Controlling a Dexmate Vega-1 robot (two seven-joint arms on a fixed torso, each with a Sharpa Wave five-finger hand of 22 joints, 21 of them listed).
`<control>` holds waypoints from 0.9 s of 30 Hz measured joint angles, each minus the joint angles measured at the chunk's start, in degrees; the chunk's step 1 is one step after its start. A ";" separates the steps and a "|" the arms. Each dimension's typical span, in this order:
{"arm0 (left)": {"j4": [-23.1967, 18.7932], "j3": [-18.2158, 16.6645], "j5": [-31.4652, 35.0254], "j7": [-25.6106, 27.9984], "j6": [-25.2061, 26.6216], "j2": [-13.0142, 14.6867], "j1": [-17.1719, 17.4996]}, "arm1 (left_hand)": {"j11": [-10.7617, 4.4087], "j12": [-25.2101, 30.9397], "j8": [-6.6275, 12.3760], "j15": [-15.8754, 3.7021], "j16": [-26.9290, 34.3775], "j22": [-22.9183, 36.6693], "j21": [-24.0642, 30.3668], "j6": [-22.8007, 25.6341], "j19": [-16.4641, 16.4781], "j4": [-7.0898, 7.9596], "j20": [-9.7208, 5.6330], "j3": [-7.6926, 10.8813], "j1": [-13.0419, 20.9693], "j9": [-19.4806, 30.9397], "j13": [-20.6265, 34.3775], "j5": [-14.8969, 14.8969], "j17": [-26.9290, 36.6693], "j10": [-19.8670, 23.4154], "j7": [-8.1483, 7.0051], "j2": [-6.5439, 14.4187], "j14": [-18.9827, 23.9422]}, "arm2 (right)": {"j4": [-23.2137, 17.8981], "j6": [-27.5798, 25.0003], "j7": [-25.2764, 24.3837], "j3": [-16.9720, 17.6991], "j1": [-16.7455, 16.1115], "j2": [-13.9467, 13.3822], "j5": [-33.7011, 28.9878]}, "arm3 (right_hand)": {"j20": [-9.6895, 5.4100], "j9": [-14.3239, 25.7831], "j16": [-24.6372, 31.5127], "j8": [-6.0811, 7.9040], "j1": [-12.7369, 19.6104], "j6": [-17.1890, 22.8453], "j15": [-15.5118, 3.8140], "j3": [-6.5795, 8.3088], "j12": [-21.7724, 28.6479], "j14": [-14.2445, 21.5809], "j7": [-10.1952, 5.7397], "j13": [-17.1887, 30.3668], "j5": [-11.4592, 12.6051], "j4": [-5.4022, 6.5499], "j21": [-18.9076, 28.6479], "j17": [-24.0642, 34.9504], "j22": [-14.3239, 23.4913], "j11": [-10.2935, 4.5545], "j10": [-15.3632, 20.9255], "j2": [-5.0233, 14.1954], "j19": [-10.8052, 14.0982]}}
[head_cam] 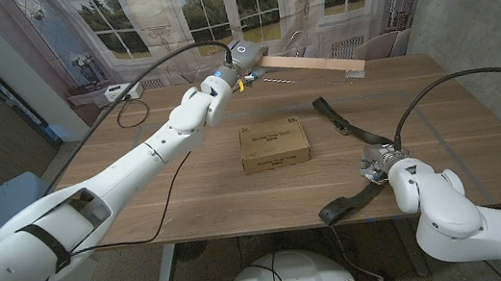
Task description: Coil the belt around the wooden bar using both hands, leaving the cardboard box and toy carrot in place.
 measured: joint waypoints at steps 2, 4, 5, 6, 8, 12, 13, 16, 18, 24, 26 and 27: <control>-0.02 -0.01 0.00 -0.01 -0.01 0.02 0.02 | 0.00 0.00 0.00 0.00 0.00 0.00 0.11 0.00 0.00 0.00 0.00 0.00 0.00 0.00 0.00 0.00 0.00 -0.01 0.00 0.00 0.00 | 0.74 1.84 -2.08 1.42 -1.88 0.46 -1.13 | -0.44 0.18 2.62 1.49 0.15 1.50 -0.86 -1.45 2.51 3.27 -0.31 1.64 -0.22 0.62 1.29 3.45 0.53 0.11 2.81 0.03 0.42; -0.02 -0.02 0.00 -0.01 -0.01 0.05 0.06 | -0.01 0.00 0.00 0.00 0.00 -0.18 0.11 0.00 0.00 0.00 0.00 0.00 0.00 0.00 0.02 0.00 0.00 -0.01 0.00 0.00 0.00 | 0.74 3.80 -4.73 1.42 -1.88 0.46 -1.54 | -0.62 0.21 4.21 2.17 0.26 1.97 -1.49 -2.27 4.42 4.80 -0.39 2.23 -0.26 1.00 2.16 5.82 0.91 0.57 3.27 0.14 0.60; -0.02 -0.02 0.00 -0.01 -0.01 0.06 0.08 | -0.01 0.00 0.00 0.00 0.00 -0.26 0.23 0.00 -0.20 0.00 0.20 0.00 0.00 -0.02 0.04 0.00 -0.03 -0.01 0.00 0.00 0.00 | 0.74 4.76 -6.06 1.42 -1.88 0.46 -1.60 | -0.84 0.25 4.82 2.37 0.57 1.99 -1.74 -2.63 4.68 5.23 -0.42 2.23 -0.27 1.03 2.49 6.77 1.13 0.66 3.36 0.44 0.78; -0.02 -0.02 0.00 -0.01 -0.01 0.07 0.11 | -0.01 0.00 0.00 0.00 0.00 -0.26 0.33 0.00 -0.20 0.00 0.21 0.00 0.00 -0.18 0.05 0.00 -0.13 -0.01 0.00 0.00 0.00 | 0.74 6.06 -7.89 1.42 -1.88 0.46 -1.59 | -1.25 0.49 5.24 2.55 0.72 1.99 -1.91 -2.93 4.77 5.64 -0.42 2.23 -0.27 1.05 2.86 7.69 1.42 0.66 3.36 0.59 0.56; -0.02 -0.02 0.03 -0.39 -0.06 0.07 0.12 | -0.02 -0.01 0.00 0.00 0.00 -0.26 0.33 0.00 -0.21 0.17 0.21 0.17 0.00 -0.26 0.05 -0.06 -0.11 -0.02 0.00 0.00 0.00 | 3.49 8.57 -11.22 8.64 -9.76 2.52 -0.93 | -1.49 1.42 5.48 3.29 1.25 1.98 -2.22 -3.70 4.85 6.13 -0.42 2.23 0.01 1.38 3.85 9.47 2.19 0.66 3.36 0.51 0.33; 0.17 -0.02 0.23 -0.54 -0.06 0.03 0.12 | -0.02 -0.01 0.00 0.00 0.00 -0.54 0.78 0.00 -0.44 0.09 0.01 0.42 -0.45 -0.26 0.05 -0.21 -0.11 -0.02 -0.01 -0.13 0.00 | 5.84 13.73 -17.67 14.17 -15.16 5.00 1.94 | -1.54 3.23 5.25 4.36 1.47 1.35 -2.33 -4.38 6.67 6.63 -1.04 2.24 0.72 2.01 5.47 11.22 3.14 0.66 3.36 0.59 0.28; 0.29 0.03 0.23 -0.54 -0.06 -0.01 0.12 | -0.02 -0.01 0.00 0.00 0.00 -0.67 0.78 0.00 -0.62 0.09 0.20 0.42 -0.56 -0.26 0.05 -0.21 -0.11 -0.02 -0.01 -0.03 0.00 | 6.60 15.77 -20.06 15.78 -16.55 5.83 3.20 | -1.59 3.37 4.40 4.36 1.46 1.33 -2.32 -4.52 7.89 6.63 -1.02 2.24 0.97 2.14 5.97 11.31 3.18 0.67 3.35 0.60 0.79; 0.61 0.21 0.23 -0.54 -0.06 -0.13 0.09 | -0.02 -0.01 0.00 0.00 0.00 -0.80 1.04 -0.01 -0.62 0.16 0.20 0.49 -0.61 -0.26 0.05 -0.21 -0.11 -0.02 -0.01 0.02 0.00 | 6.60 20.17 -24.93 15.78 -16.55 5.83 6.46 | -0.60 2.52 -3.74 2.86 0.59 -4.76 -1.92 -5.46 5.74 3.68 -0.84 5.08 1.77 3.08 7.67 7.44 2.89 0.61 1.66 0.83 0.58; 0.81 0.29 0.23 -0.54 -0.06 -0.22 -0.01 | -0.02 -0.01 0.00 0.00 0.18 -0.96 1.22 -0.01 -0.62 0.25 0.20 0.57 -0.76 -0.26 0.05 -0.38 -0.19 -0.02 -0.02 0.17 0.00 | 10.04 23.02 -27.79 23.06 -22.55 9.68 8.67 | 0.53 1.55 -8.45 0.40 -2.06 -11.05 -1.12 -6.63 2.59 1.25 -0.73 4.42 2.31 3.59 8.26 5.73 2.21 0.63 -4.41 -0.18 -0.55; 1.54 0.49 0.62 -0.77 0.01 -0.52 -0.32 | -0.03 -0.02 0.13 0.00 0.21 -1.20 1.66 -0.02 -0.62 0.07 0.20 0.87 -1.29 -0.53 0.04 -0.43 -0.27 -0.02 -0.02 0.08 0.00 | 11.85 34.10 -39.30 27.22 -25.56 11.82 17.86 | 2.62 2.14 -17.76 -5.24 -5.90 -30.20 0.17 -10.22 -5.04 -6.22 -1.05 3.71 5.25 4.05 8.28 4.46 0.48 1.21 -25.37 -3.53 -4.31; 1.75 0.56 0.62 -0.77 0.01 -0.58 -0.40 | -0.03 -0.02 0.37 0.00 0.21 -1.32 1.90 -0.02 -0.62 0.16 0.21 0.96 -1.28 -0.55 0.04 -0.43 -0.27 -0.03 -0.03 0.08 0.00 | 11.85 37.80 -42.91 27.22 -25.56 11.82 20.65 | 3.21 1.63 -19.50 -8.86 -7.71 -37.55 0.88 -11.80 -7.19 -11.04 -1.63 3.54 6.02 4.68 8.34 4.78 0.25 1.31 -31.57 -3.98 -6.17; 1.83 0.57 0.62 -0.77 0.01 -0.61 -0.43 | -0.03 -0.02 0.40 0.00 0.21 -1.33 2.02 -0.02 -0.62 0.24 0.21 1.04 -1.28 -0.55 0.04 -0.43 -0.27 -0.03 -0.03 0.08 0.00 | 11.85 39.91 -45.00 27.22 -25.56 11.82 21.93 | 3.61 1.02 -20.39 -10.79 -8.28 -40.63 1.06 -12.40 -7.97 -13.38 -1.90 3.30 6.37 4.95 8.34 5.28 0.07 1.30 -33.83 -4.25 -7.02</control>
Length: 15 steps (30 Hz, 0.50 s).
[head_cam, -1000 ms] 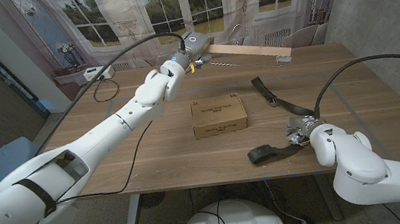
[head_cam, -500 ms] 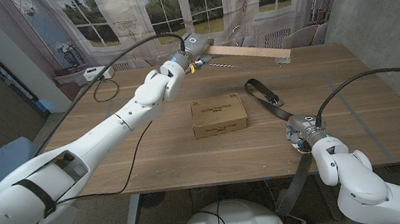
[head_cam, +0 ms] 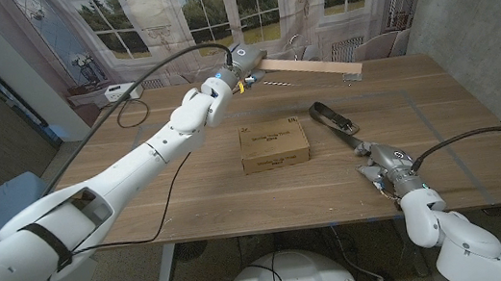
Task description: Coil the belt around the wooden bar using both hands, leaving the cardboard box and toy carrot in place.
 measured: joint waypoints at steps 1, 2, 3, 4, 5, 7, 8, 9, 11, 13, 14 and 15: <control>0.07 0.01 0.00 0.00 0.00 -0.02 -0.02 | 0.00 -0.01 0.00 0.00 0.00 -0.12 0.07 0.00 -0.11 0.00 -0.11 0.00 0.00 0.00 0.00 0.00 -0.12 0.00 0.00 0.00 0.00 | 0.00 0.76 -0.78 0.00 0.00 0.00 0.38 | 0.09 -0.76 -0.90 -1.97 -0.68 -2.96 0.08 -0.57 -0.74 -1.96 -0.44 -0.26 0.30 0.27 0.00 0.31 -0.26 -0.05 -2.04 -0.16 -0.83; 0.18 0.03 0.00 0.00 0.00 -0.04 -0.06 | 0.00 -0.03 0.00 0.00 0.00 -0.24 0.21 -0.01 -0.10 -0.13 -0.10 0.13 0.00 0.00 -0.01 -0.05 -0.23 0.00 -0.01 0.00 0.00 | 0.00 2.49 -2.49 0.00 0.00 0.00 1.11 | 0.21 -1.39 -1.56 -3.53 -1.27 -5.08 0.22 -0.88 -1.24 -3.00 -0.87 -0.50 0.48 0.57 0.00 0.41 -0.28 -0.20 -3.49 -0.23 -1.38; 0.29 0.04 -0.20 -0.02 0.23 -0.09 -0.13 | 0.00 -0.03 0.00 0.00 0.00 -0.26 0.36 -0.11 -0.32 -0.23 0.11 0.23 0.00 0.00 -0.01 -0.10 -0.27 0.00 0.08 0.00 0.00 | 4.64 4.85 -5.02 9.83 -6.21 5.38 2.06 | 0.21 -1.86 -2.18 -4.55 -1.40 -6.12 0.15 -1.23 -1.70 -4.02 -1.33 -0.66 0.69 0.68 0.00 0.35 -0.31 -0.49 -4.41 -0.37 -1.55; 0.42 0.05 -0.24 -0.02 0.25 -0.11 -0.18 | -0.01 -0.03 0.00 0.00 0.00 -0.36 0.42 -0.30 -0.35 -0.23 0.14 0.23 0.00 0.00 -0.01 -0.10 -0.27 -0.01 0.11 0.00 0.00 | 4.81 7.38 -7.57 10.38 -6.46 5.67 3.06 | 0.22 -2.37 -2.88 -5.38 -1.40 -6.98 0.33 -1.46 -2.14 -4.82 -1.38 -0.86 0.70 0.70 0.00 0.12 -0.32 -0.74 -5.48 -0.38 -1.56; 0.52 0.07 -0.24 -0.02 0.25 -0.13 -0.21 | -0.02 -0.03 0.02 0.00 0.00 -0.49 0.42 -0.31 -0.41 -0.23 0.20 0.23 -0.17 0.00 -0.02 -0.10 -0.21 -0.02 0.10 -0.18 0.00 | 5.30 9.70 -9.53 11.33 -6.92 6.23 4.13 | 0.22 -2.75 -3.60 -6.02 -1.73 -7.47 0.25 -1.50 -2.55 -5.85 -1.24 -1.05 0.70 0.74 0.00 -0.24 -0.41 -1.03 -6.34 -0.70 -1.56; 0.72 0.13 -0.44 -0.02 0.30 -0.16 -0.30 | -0.02 -0.03 0.05 0.00 0.00 -0.53 0.64 -0.31 -0.41 -0.21 0.21 0.25 -0.30 0.00 -0.02 -0.10 -0.24 -0.02 0.10 -0.29 0.00 | 5.88 12.33 -11.57 12.12 -7.27 6.72 5.27 | -0.26 -3.55 -5.34 -7.08 -2.03 -7.77 0.30 -2.13 -3.16 -7.75 -0.97 -1.43 1.13 0.73 0.00 -1.19 -0.51 -1.36 -7.65 -1.01 -2.03; 0.80 0.14 -0.54 -0.01 0.33 -0.17 -0.34 | -0.02 -0.03 0.05 0.00 0.00 -0.53 0.64 -0.31 -0.41 -0.13 0.20 0.33 -0.34 0.00 -0.02 -0.10 -0.26 -0.02 0.10 -0.25 0.00 | 6.59 15.46 -13.46 13.05 -7.56 7.32 6.79 | -0.64 -3.88 -6.12 -7.45 -2.08 -7.77 0.42 -2.36 -3.16 -8.45 -0.97 -1.66 1.14 0.82 0.00 -1.64 -0.51 -1.64 -8.16 -1.05 -2.42; 0.87 0.15 -0.58 0.00 0.35 -0.18 -0.37 | -0.03 -0.03 0.05 0.00 0.00 -0.53 0.74 -0.32 -0.41 -0.06 0.20 0.40 -0.54 0.00 -0.02 -0.10 -0.26 -0.03 0.09 -0.05 0.00 | 6.97 17.20 -14.30 13.51 -7.69 7.67 7.64 | -1.00 -4.13 -6.96 -7.78 -2.25 -7.77 0.44 -2.35 -3.16 -9.56 -0.97 -1.85 1.14 0.82 0.00 -2.12 -0.51 -1.55 -8.49 -1.22 -2.77; 1.07 0.19 -0.73 0.01 0.36 -0.18 -0.45 | -0.04 -0.03 0.05 0.00 0.00 -0.78 0.85 -0.41 -0.41 0.00 0.20 0.47 -0.59 -0.13 -0.03 -0.10 -0.26 -0.04 0.00 0.00 0.00 | 8.01 21.40 -15.91 14.62 -8.04 8.59 9.46 | -1.51 -4.90 -9.06 -8.51 -2.47 -7.51 0.52 -2.85 -4.01 -12.25 -0.71 -2.34 1.14 0.82 -0.16 -3.42 -0.52 -0.62 -9.57 -1.45 -4.22; 1.18 0.19 -0.92 0.07 0.36 -0.15 -0.50 | -0.04 -0.04 0.36 0.00 0.00 -0.84 1.06 -0.42 -0.41 -0.24 0.20 0.71 -0.59 -0.24 -0.03 -0.10 -0.32 -0.04 -0.01 0.00 0.00 | 8.35 24.11 -16.57 15.49 -8.34 9.06 10.58 | -0.93 -5.68 -10.60 -9.37 -3.31 -7.67 0.53 -3.51 -5.14 -15.10 0.66 -2.96 1.14 1.33 -0.93 -4.61 -0.76 0.90 -11.10 -1.95 -6.38; 1.21 0.19 -0.95 0.12 0.36 -0.13 -0.51 | -0.04 -0.04 0.37 0.00 0.00 -1.01 1.06 -0.42 -0.41 -0.24 0.20 0.71 -0.59 -0.24 -0.03 -0.26 -0.46 -0.04 -0.01 0.00 0.00 | 8.37 25.59 -16.77 15.99 -8.52 9.23 11.24 | -0.29 -5.98 -11.01 -9.67 -3.97 -7.55 0.61 -4.05 -5.57 -16.04 1.13 -3.26 1.14 1.54 -1.25 -5.05 -0.77 1.47 -11.67 -2.01 -7.20; 1.24 0.19 -1.05 0.18 0.36 -0.09 -0.53 | -0.04 -0.04 0.38 0.00 0.00 -1.06 1.06 -0.42 -0.41 -0.24 0.20 0.71 -0.82 -0.24 -0.03 -0.42 -0.49 -0.04 -0.01 -0.22 0.00 | 8.28 26.48 -16.77 16.68 -8.81 9.27 11.88 | 0.44 -6.34 -11.26 -10.06 -5.02 -7.66 0.58 -4.77 -6.06 -17.50 1.65 -3.59 1.14 1.97 -1.61 -5.53 -0.77 2.06 -12.22 -2.17 -8.27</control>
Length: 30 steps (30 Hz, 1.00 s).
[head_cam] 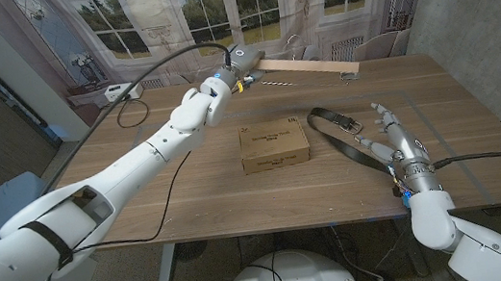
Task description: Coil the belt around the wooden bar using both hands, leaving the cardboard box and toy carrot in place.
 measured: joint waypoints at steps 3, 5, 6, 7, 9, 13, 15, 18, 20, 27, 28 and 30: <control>0.08 0.00 -0.17 0.15 0.00 0.13 -0.06 | 0.00 0.00 0.00 0.00 0.00 -0.02 0.21 -0.01 -0.12 0.00 -0.12 0.00 0.00 0.00 0.00 0.00 0.12 0.00 -0.02 0.00 0.00 | -1.26 0.73 1.16 1.64 -0.57 -0.68 1.75 | 2.72 -1.25 0.36 -0.27 -7.25 3.59 0.37 -3.48 -0.86 -2.11 2.44 -1.46 -0.06 3.53 -0.96 -1.87 -0.27 2.71 1.89 0.03 -2.84; 0.12 0.00 -0.28 0.24 0.00 0.21 -0.12 | -0.01 0.00 0.00 0.00 0.00 -0.02 0.43 -0.09 -0.21 0.09 -0.20 0.09 0.00 0.00 -0.01 0.00 0.12 -0.01 -0.09 0.00 0.00 | -2.30 0.44 3.51 3.27 -0.81 -2.13 4.16 | 4.47 -1.78 0.67 -0.27 -11.62 5.61 2.06 -5.16 -1.12 -3.12 3.55 -2.15 -0.50 5.98 -1.66 -2.68 -0.38 4.31 3.50 0.66 -4.50; 0.14 0.00 -0.33 0.29 -0.02 0.26 -0.15 | -0.01 0.00 0.00 0.00 0.00 -0.13 0.43 -0.09 -0.42 0.20 0.01 0.20 0.00 0.00 -0.01 -0.01 0.12 -0.01 -0.09 0.00 0.00 | -2.40 0.22 4.55 3.50 -0.81 -2.36 5.28 | 5.17 -1.92 0.68 -0.28 -13.37 6.31 2.84 -5.94 -1.14 -3.27 3.96 -2.41 -0.50 6.88 -2.04 -3.01 -0.50 4.87 4.09 0.83 -5.20; 0.14 0.00 -0.34 0.30 -0.02 0.30 -0.16 | -0.01 0.00 0.00 0.00 0.00 -0.23 0.44 -0.09 -0.53 0.23 0.11 0.23 -0.01 0.00 -0.01 -0.01 0.12 -0.01 -0.09 0.01 0.00 | -2.59 0.22 4.55 3.91 -0.81 -2.83 5.28 | 5.62 -1.97 0.68 -0.28 -14.48 6.51 3.35 -6.49 -1.14 -3.18 4.17 -2.59 -0.66 7.44 -2.18 -3.32 -0.54 5.15 4.41 0.82 -5.65; 0.17 -0.01 -0.41 0.34 -0.03 0.41 -0.20 | -0.12 0.00 0.14 0.00 0.00 -0.44 0.44 -0.09 -0.52 0.06 0.11 0.40 -0.10 -0.10 0.00 -0.01 0.09 -0.12 -0.09 0.10 0.00 | -3.16 -0.51 8.48 5.14 -0.46 -4.91 8.64 | 5.83 -2.23 0.68 -0.27 -15.46 6.80 3.52 -7.09 -1.14 -3.16 4.46 -2.83 -0.90 8.03 -2.18 -3.66 -0.54 5.10 5.16 0.50 -5.86; 0.23 -0.07 -0.50 0.35 -0.05 0.67 -0.22 | -0.18 0.00 0.22 0.00 0.00 -0.61 0.87 -0.09 -0.52 -0.01 0.11 0.47 -0.51 -0.25 0.04 -0.01 -0.04 -0.18 -0.08 0.11 0.00 | -3.92 -2.40 15.02 5.82 0.79 -7.93 12.20 | 5.41 -2.24 0.68 -0.33 -16.28 7.01 2.76 -7.95 -1.61 -3.91 4.64 -3.06 -0.90 7.91 -2.61 -4.19 -0.54 5.08 5.58 -0.35 -6.29; 0.25 -0.13 -0.53 0.36 -0.07 0.78 -0.23 | -0.18 0.00 0.22 0.00 0.00 -0.79 0.87 -0.09 -0.52 0.01 0.11 0.49 -0.78 -0.26 0.04 -0.01 -0.04 -0.18 -0.08 0.15 0.00 | -4.38 -3.62 17.78 5.85 1.51 -9.34 13.05 | 5.16 -2.24 0.68 -0.52 -15.89 7.30 2.60 -8.34 -1.76 -4.07 4.34 -3.18 -0.90 7.52 -2.61 -4.47 -0.53 4.98 5.66 -1.16 -6.52; 0.29 -0.23 -0.58 0.39 -0.10 0.98 -0.23 | -0.18 0.00 0.22 0.00 0.00 -0.79 1.27 -0.09 -0.52 0.10 0.11 0.83 -0.78 -0.26 0.04 -0.01 -0.04 -0.18 -0.08 0.15 -0.01 | -5.82 -6.85 23.45 5.48 3.26 -12.19 13.96 | 4.81 -2.46 0.68 -0.89 -15.14 7.28 2.27 -8.72 -2.60 -4.40 4.32 -3.39 -0.90 7.14 -2.61 -4.95 -0.53 4.24 4.92 -2.18 -6.31; 0.33 -0.32 -0.58 0.39 -0.10 1.12 -0.23 | -0.18 0.00 0.22 0.00 0.00 -1.03 1.48 -0.09 -0.51 0.00 0.11 0.93 -0.78 -0.26 0.04 -0.01 -0.04 -0.18 -0.08 0.15 0.00 | -5.82 -9.07 26.28 5.48 3.26 -12.19 14.21 | 4.20 -2.50 0.68 -1.27 -14.38 6.46 1.85 -9.04 -3.00 -4.83 3.61 -3.51 -0.58 6.78 -2.61 -5.34 -0.59 3.71 4.39 -2.59 -6.34; 0.42 -0.50 -0.96 0.81 -0.49 1.47 -0.24 | -0.18 0.00 0.63 0.00 0.00 -1.32 1.81 -0.19 -0.54 0.09 0.08 1.02 -1.22 -0.53 0.04 -0.01 -0.04 -0.18 0.02 0.16 0.00 | -11.30 -18.36 34.09 0.83 9.84 -19.80 14.31 | 3.22 -2.50 0.74 -2.14 -12.44 4.77 1.51 -9.31 -4.05 -4.87 3.52 -3.98 0.00 5.45 -3.39 -6.34 -0.79 3.04 3.68 -2.89 -6.98; 0.45 -0.53 -0.98 0.90 -0.52 1.50 -0.23 | -0.18 0.00 0.63 0.00 0.00 -1.32 1.92 -0.19 -0.72 0.17 -0.10 1.10 -1.22 -0.53 0.03 -0.01 -0.04 -0.18 0.02 0.16 0.00 | -12.43 -20.08 35.50 -0.40 11.29 -20.89 14.20 | 3.21 -2.50 1.24 -2.21 -12.24 4.26 1.00 -9.91 -4.08 -4.34 3.62 -3.98 0.18 5.53 -3.39 -6.37 -0.79 3.04 3.68 -3.11 -6.97; 0.52 -0.55 -1.05 1.07 -0.64 1.53 -0.23 | -0.18 0.00 0.63 0.00 0.00 -1.32 1.92 -0.19 -0.93 0.24 0.11 1.17 -1.22 -0.53 0.03 -0.01 -0.04 -0.18 0.02 0.16 0.00 | -14.57 -22.71 37.49 -2.98 14.04 -22.37 13.50 | 2.56 -2.50 2.62 -2.43 -11.84 3.32 0.26 -10.74 -4.28 -1.67 3.26 -3.98 0.98 5.46 -3.30 -6.37 -0.67 2.71 4.05 -3.52 -5.88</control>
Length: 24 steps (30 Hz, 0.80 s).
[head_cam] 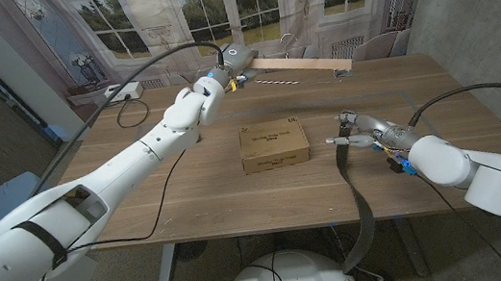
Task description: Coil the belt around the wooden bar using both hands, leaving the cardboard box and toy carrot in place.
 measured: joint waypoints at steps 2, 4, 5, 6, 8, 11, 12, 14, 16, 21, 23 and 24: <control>0.15 -0.02 -0.05 0.09 -0.05 0.01 0.00 | 0.00 0.00 0.00 0.00 0.00 0.00 0.00 0.00 0.00 -0.18 0.00 0.18 0.00 0.00 0.00 -0.21 0.00 0.00 0.00 0.00 0.00 | -1.28 -3.76 3.16 -1.85 1.86 -0.65 -1.77 | -0.89 0.00 2.06 0.00 1.16 -0.93 -0.16 -0.69 0.00 4.25 -1.47 0.11 1.21 -0.54 0.94 0.10 0.11 -0.83 2.12 -0.32 2.41; 0.29 -0.02 -0.16 0.28 -0.17 0.00 0.00 | 0.00 0.00 0.00 0.00 0.00 -0.27 0.00 0.00 0.00 -0.24 0.00 0.25 -0.45 0.00 0.00 -0.45 0.00 0.00 0.00 0.00 0.00 | -3.46 -6.69 5.70 -6.13 6.02 -1.53 -3.49 | -1.52 0.00 3.73 0.00 4.00 -0.72 -0.29 -0.75 0.00 7.53 -4.58 0.37 2.42 -1.42 1.75 0.63 0.31 -2.05 3.29 0.86 4.25; 0.38 -0.02 -0.19 0.34 -0.19 -0.03 -0.01 | 0.00 0.00 0.06 0.00 0.00 -0.27 0.00 0.00 0.00 -0.24 0.00 0.25 -0.45 0.00 0.00 -0.45 -0.04 0.00 0.00 0.00 0.00 | -3.89 -9.42 8.09 -7.21 7.06 -1.65 -5.34 | -1.65 0.00 4.30 0.00 5.65 -0.52 -0.32 -0.24 0.00 8.50 -6.51 0.43 2.95 -1.93 2.07 0.97 0.39 -2.34 3.58 1.93 5.01; 0.40 -0.02 -0.20 0.36 -0.22 -0.05 -0.02 | 0.00 0.00 0.21 0.00 0.00 -0.27 0.29 0.00 0.00 -0.24 0.00 0.25 -0.45 0.00 -0.01 -0.45 -0.20 0.00 0.00 0.00 0.00 | -4.18 -10.09 8.66 -7.99 7.96 -1.74 -5.80 | -1.69 0.05 4.79 0.00 7.36 -0.21 -0.35 0.34 0.00 9.12 -8.12 0.49 3.43 -2.51 2.40 1.28 0.52 -2.53 3.74 3.29 5.60; 0.54 -0.02 -0.25 0.50 -0.28 -0.16 -0.12 | 0.00 0.00 0.21 0.00 0.00 -0.27 0.44 0.00 0.00 -0.24 0.00 0.25 -0.45 0.00 -0.01 -0.45 -0.16 0.00 0.00 0.00 0.00 | -5.60 -15.14 12.81 -12.95 12.38 -2.07 -9.71 | -1.83 0.21 5.62 0.41 10.64 0.80 -0.31 1.49 -0.22 10.37 -9.91 0.71 3.86 -3.66 2.96 1.94 0.58 -3.37 3.76 5.51 6.78; 0.66 -0.02 -0.29 0.59 -0.30 -0.26 -0.17 | 0.00 0.00 0.21 0.00 0.00 -0.53 0.44 0.00 0.00 -0.24 0.00 0.25 -0.45 0.00 -0.01 -0.45 -0.11 0.00 0.00 -0.01 0.00 | -6.41 -20.74 16.69 -18.25 17.27 -2.14 -14.00 | -2.23 0.88 7.71 2.31 16.26 5.50 -0.45 3.84 0.33 13.14 -10.55 0.92 3.86 -6.00 4.41 3.62 0.58 -4.63 5.65 8.84 9.15; 0.66 -0.02 -0.28 0.60 -0.30 -0.27 -0.19 | 0.00 0.00 0.21 0.00 0.00 -0.53 0.44 0.00 0.01 -0.24 0.00 0.25 -0.45 0.00 -0.01 -0.45 -0.11 0.00 -0.01 -0.01 0.00 | -6.45 -21.07 16.92 -18.56 17.57 -2.14 -14.22 | -2.34 1.12 8.33 2.87 17.65 7.04 -0.35 4.42 0.58 13.82 -10.54 0.97 3.86 -6.59 4.81 4.09 0.58 -4.68 6.16 9.49 9.75; 0.66 -0.01 -0.30 0.67 -0.31 -0.29 -0.22 | 0.00 0.00 0.21 0.00 0.00 -0.53 0.44 -0.01 0.01 -0.22 0.00 0.26 -0.45 0.00 -0.02 -0.45 -0.19 0.00 -0.01 -0.01 0.00 | -6.77 -24.91 19.86 -23.80 22.30 -2.05 -17.26 | -2.38 1.44 9.03 3.89 19.96 9.69 -0.59 5.42 0.99 15.14 -10.61 0.97 3.86 -7.58 5.53 4.63 0.58 -4.71 7.63 10.56 11.05; 0.66 0.01 -0.31 0.68 -0.30 -0.30 -0.23 | 0.00 0.00 0.21 0.00 0.00 -0.53 0.44 -0.01 0.01 -0.07 0.00 0.42 -0.45 0.00 -0.02 -0.46 -0.27 0.00 -0.01 -0.01 0.00 | -6.84 -27.11 21.63 -27.38 25.16 -1.88 -19.25 | -2.70 1.49 9.44 4.67 21.72 11.99 -0.65 6.23 1.84 16.78 -10.72 0.97 3.59 -8.39 6.29 4.68 0.58 -4.67 9.72 11.36 12.40; 0.48 0.06 -0.31 0.70 -0.28 -0.31 -0.25 | -0.01 0.00 0.43 0.00 0.00 -0.68 0.89 -0.11 -0.12 -0.17 0.12 0.64 -0.45 0.00 -0.03 -0.46 -0.27 -0.01 -0.10 -0.01 0.00 | -6.61 -30.67 24.29 -35.68 30.69 -1.15 -23.08 | -5.80 1.82 12.12 8.08 25.11 22.35 -1.01 7.91 6.12 24.95 -10.22 1.61 2.09 -10.07 10.38 5.88 1.04 -5.08 20.07 12.41 18.37; 0.34 0.07 -0.31 0.70 -0.25 -0.31 -0.26 | -0.01 0.00 0.43 0.00 0.00 -0.63 0.89 -0.11 -0.20 -0.16 0.21 0.64 -0.63 -0.14 -0.03 -0.46 -0.23 -0.01 -0.11 -0.19 0.00 | -6.29 -32.17 24.61 -37.79 31.80 -0.86 -25.02 | -7.59 2.50 14.87 10.76 27.77 28.74 -1.52 8.94 8.91 30.49 -8.48 2.31 1.13 -10.94 13.24 8.13 1.69 -5.17 26.16 12.52 20.87; 0.25 0.07 -0.31 0.70 -0.24 -0.32 -0.26 | -0.01 0.00 0.44 0.00 0.00 -0.63 1.14 -0.11 -0.20 -0.33 0.21 0.80 -0.94 -0.24 -0.03 -0.46 -0.17 -0.01 -0.11 -0.15 0.00 | -6.15 -32.53 24.52 -38.58 32.12 -0.73 -25.66 | -7.86 3.21 16.29 12.57 29.36 32.23 -1.94 9.66 10.78 33.69 -7.35 3.02 0.50 -11.16 15.16 9.61 2.33 -5.19 29.83 12.59 22.03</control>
